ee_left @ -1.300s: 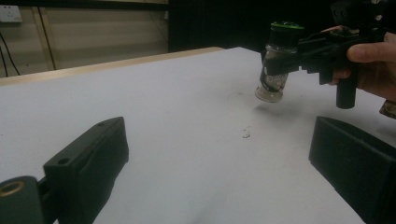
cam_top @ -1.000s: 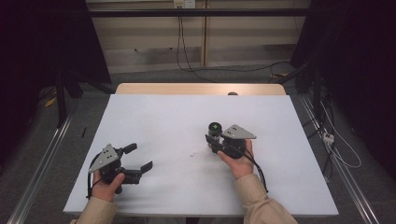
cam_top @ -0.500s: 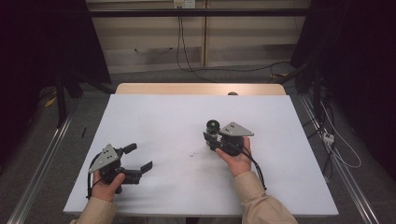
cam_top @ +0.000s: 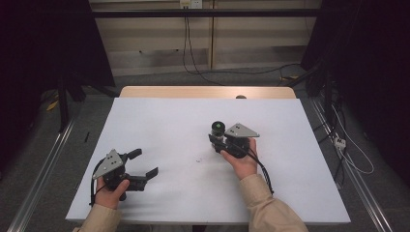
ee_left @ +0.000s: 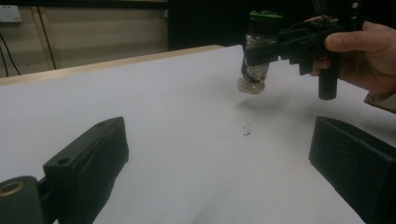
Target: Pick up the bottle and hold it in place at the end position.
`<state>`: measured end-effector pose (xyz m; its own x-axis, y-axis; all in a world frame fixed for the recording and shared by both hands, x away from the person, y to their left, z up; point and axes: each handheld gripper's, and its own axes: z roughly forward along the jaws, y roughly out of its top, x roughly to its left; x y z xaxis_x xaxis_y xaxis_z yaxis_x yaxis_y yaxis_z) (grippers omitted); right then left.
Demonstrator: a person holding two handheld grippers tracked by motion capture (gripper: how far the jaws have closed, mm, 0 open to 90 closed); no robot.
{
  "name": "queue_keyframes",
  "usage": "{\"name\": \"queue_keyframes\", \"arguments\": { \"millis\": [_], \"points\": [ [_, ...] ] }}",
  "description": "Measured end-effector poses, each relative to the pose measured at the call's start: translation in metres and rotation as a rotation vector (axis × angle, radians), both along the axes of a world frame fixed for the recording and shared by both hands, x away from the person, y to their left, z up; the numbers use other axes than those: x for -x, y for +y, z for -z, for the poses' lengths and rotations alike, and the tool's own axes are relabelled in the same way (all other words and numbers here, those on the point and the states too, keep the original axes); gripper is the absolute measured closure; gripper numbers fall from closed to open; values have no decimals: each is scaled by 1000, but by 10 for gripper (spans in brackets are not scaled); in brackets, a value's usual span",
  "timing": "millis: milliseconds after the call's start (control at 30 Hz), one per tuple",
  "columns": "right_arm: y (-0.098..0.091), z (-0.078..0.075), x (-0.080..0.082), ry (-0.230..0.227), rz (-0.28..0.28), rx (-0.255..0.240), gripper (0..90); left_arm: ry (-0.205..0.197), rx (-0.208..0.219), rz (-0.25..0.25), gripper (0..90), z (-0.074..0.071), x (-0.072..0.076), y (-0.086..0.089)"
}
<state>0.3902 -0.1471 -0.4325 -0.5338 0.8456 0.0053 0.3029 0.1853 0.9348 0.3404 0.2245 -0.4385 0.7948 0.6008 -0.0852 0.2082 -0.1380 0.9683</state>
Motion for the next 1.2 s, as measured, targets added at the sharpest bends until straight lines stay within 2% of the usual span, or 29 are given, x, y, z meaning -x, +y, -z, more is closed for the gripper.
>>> {"name": "queue_keyframes", "arguments": {
  "millis": [633, 1200],
  "points": [
    [5, 8, -14, 12, 16, -8, 534, 7, 1, 1, 45, 1, 0, 0],
    [10, 7, -24, 8, 15, -6, 534, 12, -7, 4, 45, 3, -1, -1]
  ]
}}
